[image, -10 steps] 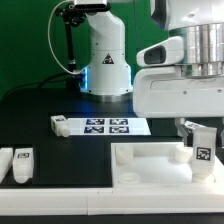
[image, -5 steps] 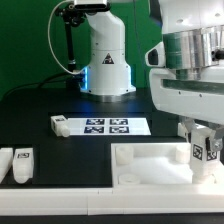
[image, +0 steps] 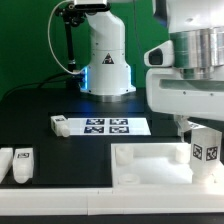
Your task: Assemble one leg
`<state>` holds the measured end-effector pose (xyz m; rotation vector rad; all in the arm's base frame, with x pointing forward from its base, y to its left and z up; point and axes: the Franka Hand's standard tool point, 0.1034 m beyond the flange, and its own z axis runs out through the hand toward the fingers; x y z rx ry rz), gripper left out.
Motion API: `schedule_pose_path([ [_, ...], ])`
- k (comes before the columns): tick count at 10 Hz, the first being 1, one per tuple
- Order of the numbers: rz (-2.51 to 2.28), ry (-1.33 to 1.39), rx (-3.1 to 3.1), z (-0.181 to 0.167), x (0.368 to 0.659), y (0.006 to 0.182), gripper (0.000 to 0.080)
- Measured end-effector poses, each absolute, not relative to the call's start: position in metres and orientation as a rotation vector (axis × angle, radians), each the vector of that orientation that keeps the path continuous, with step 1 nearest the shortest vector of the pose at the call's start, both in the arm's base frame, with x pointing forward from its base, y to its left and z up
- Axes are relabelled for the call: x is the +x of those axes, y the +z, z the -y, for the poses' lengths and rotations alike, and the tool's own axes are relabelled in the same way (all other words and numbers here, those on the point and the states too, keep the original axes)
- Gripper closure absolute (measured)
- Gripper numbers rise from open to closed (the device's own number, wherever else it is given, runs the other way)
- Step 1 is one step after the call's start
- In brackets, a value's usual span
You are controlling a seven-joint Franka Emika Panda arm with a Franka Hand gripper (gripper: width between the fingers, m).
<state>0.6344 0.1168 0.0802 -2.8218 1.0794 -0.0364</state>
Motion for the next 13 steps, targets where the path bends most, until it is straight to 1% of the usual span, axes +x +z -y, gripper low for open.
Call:
schedule_pose_path([
  [1,-0.881,0.003,-2.902,-0.1171,0.6351,0.0802,0.0188],
  [2,-0.87,-0.03,-2.901,-0.1159,0.6385,0.0806,0.0156],
  [4,-0.648,-0.043,-2.963,-0.1145,0.638,0.0796,0.0156],
  [6,-0.11,-0.07,-3.075,-0.1194,0.6364,0.0791,0.0151],
  [7,-0.069,-0.067,-3.072,-0.1225,0.6357,0.0784,0.0151],
  [9,-0.142,-0.065,-3.07,-0.1207,0.6359,0.0783,0.016],
  [10,-0.218,-0.063,-3.065,-0.1209,0.6358,0.0783,0.0318],
  [11,-0.306,-0.059,-3.059,-0.1193,0.6356,0.078,0.0505],
  [13,-0.592,-0.047,-3.015,-0.1168,0.6368,0.0786,0.0506],
])
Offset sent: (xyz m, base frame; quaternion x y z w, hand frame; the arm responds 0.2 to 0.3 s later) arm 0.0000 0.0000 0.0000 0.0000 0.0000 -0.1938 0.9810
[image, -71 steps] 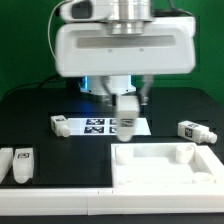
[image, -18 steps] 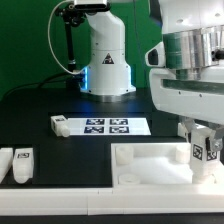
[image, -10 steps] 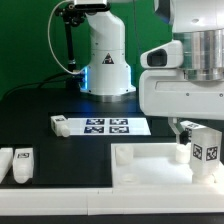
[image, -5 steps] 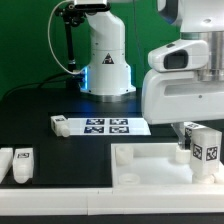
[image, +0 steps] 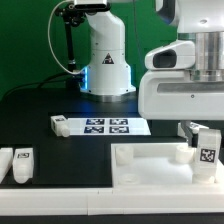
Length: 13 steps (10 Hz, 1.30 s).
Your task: Assemble one leg
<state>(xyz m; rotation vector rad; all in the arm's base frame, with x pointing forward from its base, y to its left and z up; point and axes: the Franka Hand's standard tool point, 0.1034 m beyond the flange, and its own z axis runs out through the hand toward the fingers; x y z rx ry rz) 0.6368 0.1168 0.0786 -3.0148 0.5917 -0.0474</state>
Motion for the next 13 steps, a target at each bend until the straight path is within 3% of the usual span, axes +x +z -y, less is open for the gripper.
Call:
schedule_pose_path([
  [5,-1.74,0.076,-2.482,-0.1225,0.6378,0.0755,0.0509],
  [9,-1.805,0.075,-2.413,-0.1208,0.6391,0.075,0.0509],
  [10,-1.803,0.075,-2.414,-0.1208,0.639,0.0748,0.0319],
  [11,-1.487,0.023,-2.616,-0.115,0.6414,0.075,0.0209],
  [12,-1.215,0.009,-2.767,-0.114,0.6397,0.0756,0.0209],
  [13,-1.021,0.007,-2.852,-0.1164,0.638,0.0764,0.0159],
])
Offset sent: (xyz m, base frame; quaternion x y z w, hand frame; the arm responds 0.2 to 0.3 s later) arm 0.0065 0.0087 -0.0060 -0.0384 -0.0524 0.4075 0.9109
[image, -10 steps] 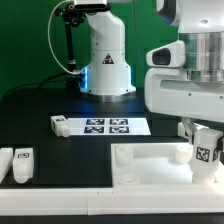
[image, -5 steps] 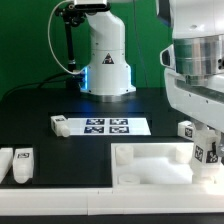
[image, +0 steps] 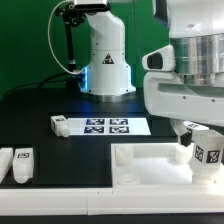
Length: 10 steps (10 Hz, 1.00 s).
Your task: Assemble one leg
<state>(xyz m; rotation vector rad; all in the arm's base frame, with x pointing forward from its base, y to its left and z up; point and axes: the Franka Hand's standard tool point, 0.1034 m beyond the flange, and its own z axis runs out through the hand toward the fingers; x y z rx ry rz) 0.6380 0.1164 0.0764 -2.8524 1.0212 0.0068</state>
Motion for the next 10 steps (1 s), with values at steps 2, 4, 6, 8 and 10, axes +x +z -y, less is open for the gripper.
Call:
schedule_pose_path([
  [2,-0.827,-0.005,-2.917,-0.1145,0.638,0.0751,0.0152],
  [4,-0.334,-0.066,-3.05,-0.1128,0.6401,0.0748,0.0151],
  [6,0.001,-0.121,-3.082,-0.112,0.6455,0.0772,0.0151],
  [8,-0.047,-0.117,-3.083,-0.1112,0.6453,0.0763,0.0271],
  [10,-0.2,-0.111,-3.071,-0.1116,0.645,0.0757,0.0516],
])
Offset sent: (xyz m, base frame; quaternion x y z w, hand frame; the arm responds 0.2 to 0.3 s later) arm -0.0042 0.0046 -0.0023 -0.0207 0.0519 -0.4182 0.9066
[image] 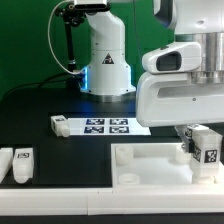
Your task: Assemble one leg
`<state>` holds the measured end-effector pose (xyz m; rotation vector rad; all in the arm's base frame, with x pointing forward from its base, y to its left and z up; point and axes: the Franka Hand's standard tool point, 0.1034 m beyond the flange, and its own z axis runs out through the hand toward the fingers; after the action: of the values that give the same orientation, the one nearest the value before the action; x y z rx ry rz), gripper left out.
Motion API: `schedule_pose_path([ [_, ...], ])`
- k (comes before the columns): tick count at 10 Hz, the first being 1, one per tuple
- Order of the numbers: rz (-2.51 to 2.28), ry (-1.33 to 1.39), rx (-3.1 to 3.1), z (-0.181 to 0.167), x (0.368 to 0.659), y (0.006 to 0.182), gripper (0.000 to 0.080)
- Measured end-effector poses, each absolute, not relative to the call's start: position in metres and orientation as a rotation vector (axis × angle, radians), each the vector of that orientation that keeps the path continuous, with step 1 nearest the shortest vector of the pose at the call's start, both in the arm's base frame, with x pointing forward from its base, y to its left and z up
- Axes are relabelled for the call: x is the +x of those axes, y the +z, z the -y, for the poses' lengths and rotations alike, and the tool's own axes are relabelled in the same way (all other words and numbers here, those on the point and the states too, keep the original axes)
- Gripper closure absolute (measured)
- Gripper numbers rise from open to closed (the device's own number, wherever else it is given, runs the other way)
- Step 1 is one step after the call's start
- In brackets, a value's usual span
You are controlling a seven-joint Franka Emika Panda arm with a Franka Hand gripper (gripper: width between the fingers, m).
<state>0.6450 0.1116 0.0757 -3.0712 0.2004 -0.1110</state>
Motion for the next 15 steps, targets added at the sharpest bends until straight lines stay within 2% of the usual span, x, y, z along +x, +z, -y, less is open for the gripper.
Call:
schedule_pose_path([
  [2,-0.35,-0.107,-3.056,-0.11,0.646,0.075,0.0515],
  [5,-1.006,-0.087,-2.903,-0.108,0.645,0.075,0.0515],
  [8,-1.712,0.033,-2.459,-0.098,0.645,0.073,0.0515],
  [10,-1.791,0.043,-2.4,-0.098,0.644,0.073,0.0494],
  [11,-1.763,0.041,-2.419,-0.098,0.645,0.073,0.0302],
  [12,-1.731,0.036,-2.447,-0.1,0.644,0.073,0.0302],
  [13,-1.551,0.002,-2.595,-0.108,0.643,0.073,0.0181],
  [15,-0.921,0.006,-2.903,-0.122,0.638,0.073,0.0156],
])
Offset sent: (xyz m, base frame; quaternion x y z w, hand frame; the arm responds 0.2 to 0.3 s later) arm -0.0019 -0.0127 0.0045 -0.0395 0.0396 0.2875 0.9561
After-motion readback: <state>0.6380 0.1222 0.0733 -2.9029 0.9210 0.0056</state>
